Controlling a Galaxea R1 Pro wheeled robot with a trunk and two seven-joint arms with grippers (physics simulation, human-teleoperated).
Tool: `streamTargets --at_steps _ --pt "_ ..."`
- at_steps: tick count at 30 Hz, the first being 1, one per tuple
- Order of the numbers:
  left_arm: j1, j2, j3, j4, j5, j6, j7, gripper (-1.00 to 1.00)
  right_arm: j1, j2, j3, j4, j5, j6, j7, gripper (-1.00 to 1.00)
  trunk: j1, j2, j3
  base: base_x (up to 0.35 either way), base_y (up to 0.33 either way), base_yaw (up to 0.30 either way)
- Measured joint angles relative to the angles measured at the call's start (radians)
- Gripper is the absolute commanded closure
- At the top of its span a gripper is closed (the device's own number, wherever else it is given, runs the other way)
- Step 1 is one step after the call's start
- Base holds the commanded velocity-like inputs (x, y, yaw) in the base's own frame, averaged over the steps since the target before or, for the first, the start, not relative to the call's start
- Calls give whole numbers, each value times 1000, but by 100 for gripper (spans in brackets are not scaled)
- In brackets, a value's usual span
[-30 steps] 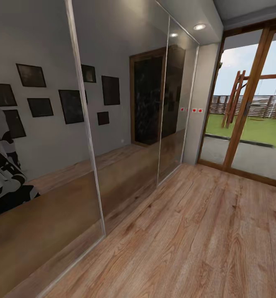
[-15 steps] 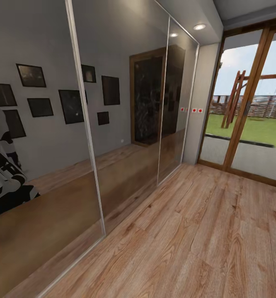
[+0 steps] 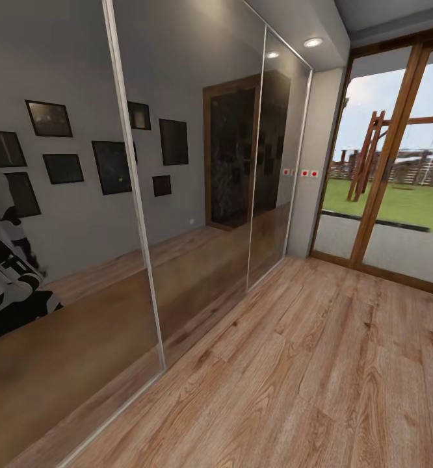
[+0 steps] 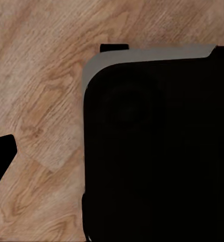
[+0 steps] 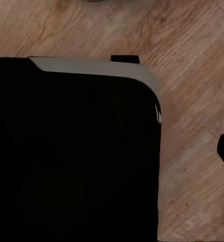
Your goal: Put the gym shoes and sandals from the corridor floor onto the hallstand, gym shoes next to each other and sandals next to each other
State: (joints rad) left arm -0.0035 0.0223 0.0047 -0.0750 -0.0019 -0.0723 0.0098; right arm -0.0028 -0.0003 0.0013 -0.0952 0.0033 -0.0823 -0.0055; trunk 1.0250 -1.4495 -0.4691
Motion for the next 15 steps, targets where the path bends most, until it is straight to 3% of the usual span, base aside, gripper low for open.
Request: streamTargets --at_steps 15 --pt "-55 9 -4 -86 -8 -84 3 -100 -3 -85 0 -85 0 -84 0 -100 0 0 0 0 0 0"
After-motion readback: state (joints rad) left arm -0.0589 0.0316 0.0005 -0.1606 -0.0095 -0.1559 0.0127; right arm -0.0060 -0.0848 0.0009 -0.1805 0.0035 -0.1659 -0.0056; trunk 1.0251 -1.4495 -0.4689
